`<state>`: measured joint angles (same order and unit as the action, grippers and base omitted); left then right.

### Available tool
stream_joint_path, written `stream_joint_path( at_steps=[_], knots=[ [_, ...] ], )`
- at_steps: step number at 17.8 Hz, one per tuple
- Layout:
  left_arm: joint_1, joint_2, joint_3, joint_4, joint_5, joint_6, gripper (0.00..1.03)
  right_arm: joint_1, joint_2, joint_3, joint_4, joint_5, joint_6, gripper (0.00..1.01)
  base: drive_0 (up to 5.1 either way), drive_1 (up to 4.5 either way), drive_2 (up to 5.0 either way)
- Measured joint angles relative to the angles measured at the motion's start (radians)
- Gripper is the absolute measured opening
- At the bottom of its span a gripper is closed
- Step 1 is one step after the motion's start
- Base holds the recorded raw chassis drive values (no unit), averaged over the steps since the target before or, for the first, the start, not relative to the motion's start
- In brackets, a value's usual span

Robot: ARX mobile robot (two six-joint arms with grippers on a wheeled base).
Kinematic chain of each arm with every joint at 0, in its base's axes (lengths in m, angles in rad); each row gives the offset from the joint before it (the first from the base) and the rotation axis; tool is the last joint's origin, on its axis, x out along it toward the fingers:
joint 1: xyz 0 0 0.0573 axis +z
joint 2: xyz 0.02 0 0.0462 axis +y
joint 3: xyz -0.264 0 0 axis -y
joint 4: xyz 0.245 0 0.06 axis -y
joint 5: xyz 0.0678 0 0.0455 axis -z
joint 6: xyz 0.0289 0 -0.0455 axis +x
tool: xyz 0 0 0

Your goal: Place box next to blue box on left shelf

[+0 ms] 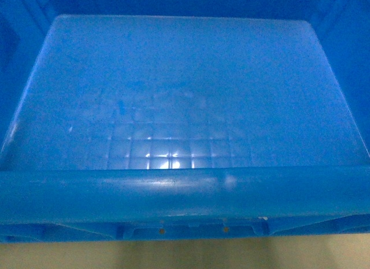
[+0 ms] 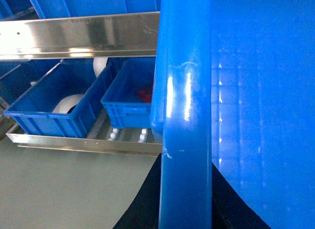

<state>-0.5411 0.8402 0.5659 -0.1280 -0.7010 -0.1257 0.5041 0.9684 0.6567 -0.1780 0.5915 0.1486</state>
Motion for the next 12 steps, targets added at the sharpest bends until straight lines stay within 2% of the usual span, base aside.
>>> stream_joint_path(
  at_steps=[12],
  knots=[
    [0.0, 0.002, 0.0, -0.002, 0.002, -0.003, 0.11, 0.0, -0.001, 0.0, -0.006, 0.001, 0.0, 0.17, 0.0, 0.0, 0.0]
  ],
)
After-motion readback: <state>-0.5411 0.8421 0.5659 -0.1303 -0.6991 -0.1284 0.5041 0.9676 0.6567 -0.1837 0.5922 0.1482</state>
